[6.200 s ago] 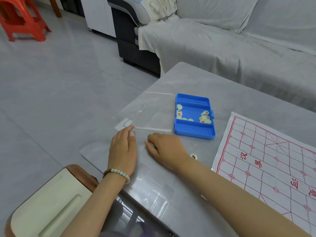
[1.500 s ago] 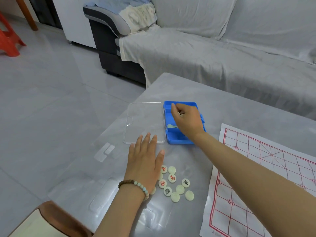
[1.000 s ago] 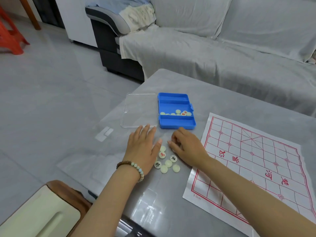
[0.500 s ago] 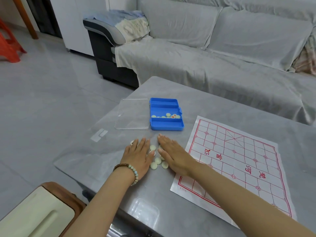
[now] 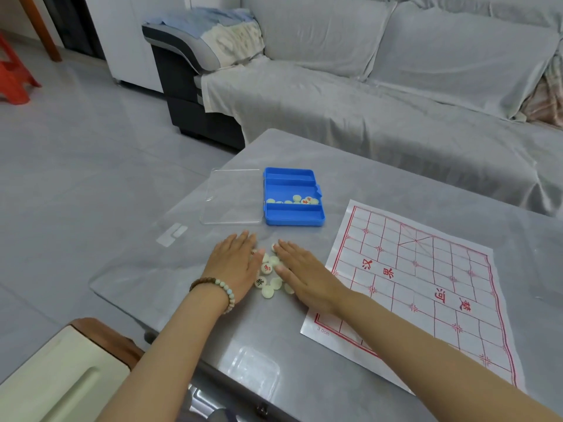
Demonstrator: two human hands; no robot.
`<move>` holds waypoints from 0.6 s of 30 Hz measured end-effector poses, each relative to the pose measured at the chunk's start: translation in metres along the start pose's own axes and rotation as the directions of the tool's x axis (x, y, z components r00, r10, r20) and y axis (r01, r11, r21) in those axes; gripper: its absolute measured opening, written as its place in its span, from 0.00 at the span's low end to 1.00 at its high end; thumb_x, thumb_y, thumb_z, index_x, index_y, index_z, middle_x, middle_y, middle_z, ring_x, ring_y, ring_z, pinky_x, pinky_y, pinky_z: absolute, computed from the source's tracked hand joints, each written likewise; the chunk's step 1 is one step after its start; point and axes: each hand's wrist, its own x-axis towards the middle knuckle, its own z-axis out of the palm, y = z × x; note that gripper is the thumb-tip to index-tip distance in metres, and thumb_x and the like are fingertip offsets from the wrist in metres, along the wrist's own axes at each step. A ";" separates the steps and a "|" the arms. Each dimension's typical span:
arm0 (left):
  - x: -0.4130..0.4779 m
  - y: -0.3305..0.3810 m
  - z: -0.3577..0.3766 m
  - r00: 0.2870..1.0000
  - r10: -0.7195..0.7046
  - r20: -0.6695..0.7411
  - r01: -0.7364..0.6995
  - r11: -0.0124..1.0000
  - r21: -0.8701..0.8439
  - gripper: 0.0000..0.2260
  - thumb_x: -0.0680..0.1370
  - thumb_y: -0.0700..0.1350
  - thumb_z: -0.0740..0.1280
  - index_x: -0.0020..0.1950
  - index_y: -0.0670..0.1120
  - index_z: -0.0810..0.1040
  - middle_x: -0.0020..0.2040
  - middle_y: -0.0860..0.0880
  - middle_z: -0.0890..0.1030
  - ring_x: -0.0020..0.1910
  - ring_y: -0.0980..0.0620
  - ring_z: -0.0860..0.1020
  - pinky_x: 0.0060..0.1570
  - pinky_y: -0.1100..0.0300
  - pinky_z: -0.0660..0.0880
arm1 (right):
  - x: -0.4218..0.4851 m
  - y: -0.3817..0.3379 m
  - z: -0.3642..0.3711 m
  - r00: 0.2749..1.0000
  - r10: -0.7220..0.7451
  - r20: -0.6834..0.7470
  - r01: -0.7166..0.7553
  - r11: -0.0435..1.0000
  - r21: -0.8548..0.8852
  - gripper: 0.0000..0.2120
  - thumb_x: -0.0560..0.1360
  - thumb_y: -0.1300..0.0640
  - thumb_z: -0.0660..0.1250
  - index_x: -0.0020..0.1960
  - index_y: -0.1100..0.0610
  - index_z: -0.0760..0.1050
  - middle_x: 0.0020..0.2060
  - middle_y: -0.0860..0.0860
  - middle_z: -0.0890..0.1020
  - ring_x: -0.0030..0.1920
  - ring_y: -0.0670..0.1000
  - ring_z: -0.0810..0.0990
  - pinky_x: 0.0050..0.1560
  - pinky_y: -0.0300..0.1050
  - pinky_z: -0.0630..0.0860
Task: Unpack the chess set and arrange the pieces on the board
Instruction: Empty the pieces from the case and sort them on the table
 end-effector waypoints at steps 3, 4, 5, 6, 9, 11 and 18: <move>0.001 -0.011 -0.010 0.997 -0.029 -0.078 0.023 0.997 -0.078 0.23 0.82 0.53 0.46 0.76 0.47 0.54 0.76 0.50 0.55 0.75 0.52 0.52 0.73 0.58 0.48 | 0.003 -0.004 -0.011 0.999 0.030 -0.014 -0.026 0.976 0.216 0.24 0.81 0.44 0.47 0.76 0.49 0.55 0.75 0.43 0.56 0.74 0.41 0.51 0.71 0.36 0.46; 0.002 -0.014 -0.011 0.994 -0.038 -0.101 0.029 0.996 -0.087 0.23 0.82 0.53 0.46 0.76 0.47 0.54 0.76 0.51 0.55 0.75 0.52 0.52 0.72 0.58 0.47 | 0.004 -0.001 -0.017 0.998 0.051 -0.041 -0.039 0.966 0.257 0.24 0.81 0.43 0.47 0.75 0.48 0.56 0.75 0.42 0.57 0.74 0.41 0.53 0.70 0.37 0.48; 0.003 -0.016 -0.011 0.993 -0.040 -0.115 0.031 0.996 -0.082 0.23 0.82 0.53 0.46 0.76 0.48 0.54 0.76 0.51 0.54 0.75 0.52 0.52 0.72 0.58 0.47 | 0.006 0.003 -0.024 0.994 0.073 -0.082 -0.049 0.962 0.267 0.25 0.80 0.42 0.48 0.75 0.46 0.57 0.75 0.42 0.58 0.74 0.42 0.55 0.71 0.38 0.50; 0.005 -0.017 -0.010 0.992 -0.042 -0.117 0.034 0.997 -0.069 0.23 0.82 0.53 0.45 0.76 0.48 0.53 0.77 0.51 0.53 0.75 0.51 0.51 0.72 0.57 0.47 | 0.010 0.008 -0.031 0.986 0.094 -0.139 -0.055 0.964 0.260 0.24 0.79 0.41 0.50 0.74 0.46 0.58 0.74 0.42 0.59 0.73 0.43 0.57 0.71 0.41 0.53; 0.013 -0.012 -0.004 0.997 -0.026 -0.071 0.022 0.998 -0.061 0.24 0.81 0.54 0.44 0.77 0.48 0.50 0.77 0.51 0.50 0.75 0.52 0.48 0.72 0.57 0.45 | 0.027 0.025 -0.053 0.937 0.117 -0.329 -0.057 0.981 0.187 0.22 0.79 0.43 0.55 0.71 0.49 0.63 0.71 0.45 0.66 0.70 0.46 0.64 0.69 0.43 0.61; 0.018 -0.005 0.000 0.999 0.001 -0.053 -0.005 0.997 -0.076 0.24 0.81 0.55 0.44 0.77 0.49 0.49 0.77 0.52 0.48 0.75 0.54 0.46 0.72 0.59 0.43 | 0.040 0.032 -0.068 0.918 0.130 -0.374 -0.112 0.991 0.070 0.23 0.79 0.43 0.55 0.70 0.52 0.66 0.68 0.48 0.71 0.67 0.50 0.68 0.65 0.44 0.64; 0.042 0.010 0.011 0.997 0.018 -0.076 -0.025 0.996 -0.089 0.25 0.81 0.56 0.44 0.76 0.50 0.47 0.77 0.53 0.47 0.75 0.54 0.44 0.73 0.59 0.41 | 0.087 0.039 -0.078 0.960 0.146 -0.239 -0.222 0.917 -0.331 0.31 0.78 0.37 0.46 0.58 0.59 0.74 0.49 0.53 0.80 0.52 0.52 0.77 0.73 0.48 0.56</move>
